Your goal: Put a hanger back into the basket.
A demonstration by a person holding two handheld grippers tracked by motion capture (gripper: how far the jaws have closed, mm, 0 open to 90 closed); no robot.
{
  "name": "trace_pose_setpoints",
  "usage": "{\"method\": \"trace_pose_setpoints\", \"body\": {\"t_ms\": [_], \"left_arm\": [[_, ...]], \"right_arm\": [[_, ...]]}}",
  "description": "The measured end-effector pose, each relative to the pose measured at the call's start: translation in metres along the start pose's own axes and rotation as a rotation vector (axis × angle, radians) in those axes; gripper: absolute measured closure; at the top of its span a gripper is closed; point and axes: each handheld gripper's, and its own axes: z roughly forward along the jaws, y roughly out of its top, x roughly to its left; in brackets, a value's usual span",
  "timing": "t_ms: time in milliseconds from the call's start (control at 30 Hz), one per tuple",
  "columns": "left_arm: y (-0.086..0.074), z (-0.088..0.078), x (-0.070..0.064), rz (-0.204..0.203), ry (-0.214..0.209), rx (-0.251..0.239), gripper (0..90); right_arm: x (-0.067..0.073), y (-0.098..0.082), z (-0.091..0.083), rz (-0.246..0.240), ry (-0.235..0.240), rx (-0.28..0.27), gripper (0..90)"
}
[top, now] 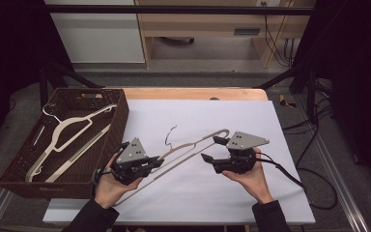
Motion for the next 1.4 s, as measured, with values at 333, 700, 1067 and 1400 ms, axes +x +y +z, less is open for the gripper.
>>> {"method": "trace_pose_setpoints", "body": {"t_ms": [333,700,1067,1400], "left_arm": [[0.031,-0.039,0.009,0.003,0.062,-0.038,86.5],[0.044,-0.082,0.056,-0.03,0.152,-0.061,86.4],[0.021,-0.106,0.109,-0.088,0.197,-0.06,86.4],[-0.005,-0.123,0.149,-0.132,0.265,-0.038,86.4]], "right_arm": [[-0.016,-0.023,-0.027,0.101,-0.089,-0.015,17.3],[-0.03,-0.044,-0.042,0.164,-0.157,-0.012,13.1],[-0.033,-0.051,-0.042,0.183,-0.183,0.002,11.0],[-0.034,-0.052,-0.039,0.18,-0.177,0.016,10.9]]}}
